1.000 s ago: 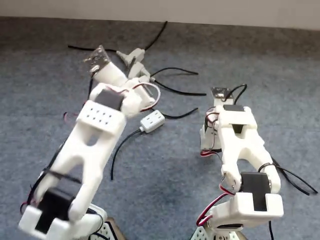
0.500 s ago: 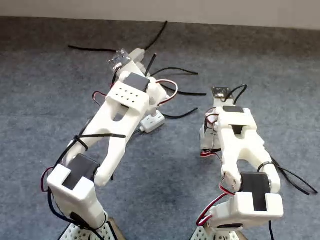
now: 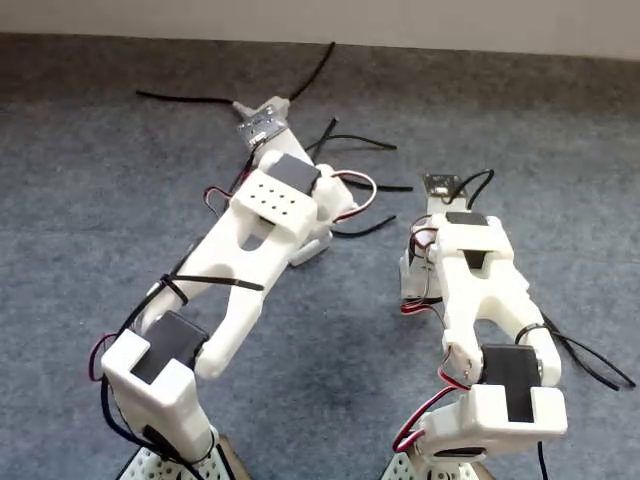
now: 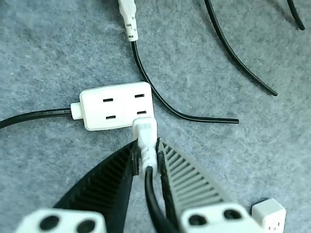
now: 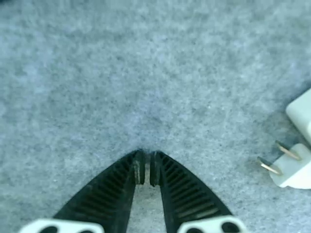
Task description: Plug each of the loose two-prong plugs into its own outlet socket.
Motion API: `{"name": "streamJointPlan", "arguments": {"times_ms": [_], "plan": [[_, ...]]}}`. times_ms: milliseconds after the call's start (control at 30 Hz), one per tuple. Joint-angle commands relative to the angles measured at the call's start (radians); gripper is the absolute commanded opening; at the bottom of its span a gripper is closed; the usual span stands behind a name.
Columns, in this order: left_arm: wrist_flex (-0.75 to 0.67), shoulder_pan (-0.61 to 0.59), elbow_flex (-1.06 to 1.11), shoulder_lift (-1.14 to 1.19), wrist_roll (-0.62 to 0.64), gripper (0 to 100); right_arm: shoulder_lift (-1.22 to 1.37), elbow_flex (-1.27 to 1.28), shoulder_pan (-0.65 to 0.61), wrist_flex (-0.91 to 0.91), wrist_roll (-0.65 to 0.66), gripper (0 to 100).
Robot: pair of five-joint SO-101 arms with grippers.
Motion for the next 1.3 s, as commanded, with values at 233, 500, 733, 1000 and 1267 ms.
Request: {"name": "streamJointPlan", "arguments": {"times_ms": [233,500,733,1000,1267], "plan": [[-0.035,-0.035,-0.008,0.007,0.002,1,-0.018,-0.007,0.013,-0.007,-0.003,3.3],[-0.086,-0.035,-0.054,0.122,0.0,1,-0.018,-0.007,0.012,-0.007,-0.003,3.3],[-0.035,-0.038,-0.074,0.134,0.0,1,-0.018,-0.007,0.012,-0.004,-0.003,3.3],[-0.041,-0.035,-0.045,0.229,-0.097,1,-0.018,-0.007,0.012,-0.004,-0.003,3.3],[0.173,-0.033,-0.266,0.358,-0.207,13,-0.018,-0.007,0.012,-0.002,-0.003,3.3]]}}
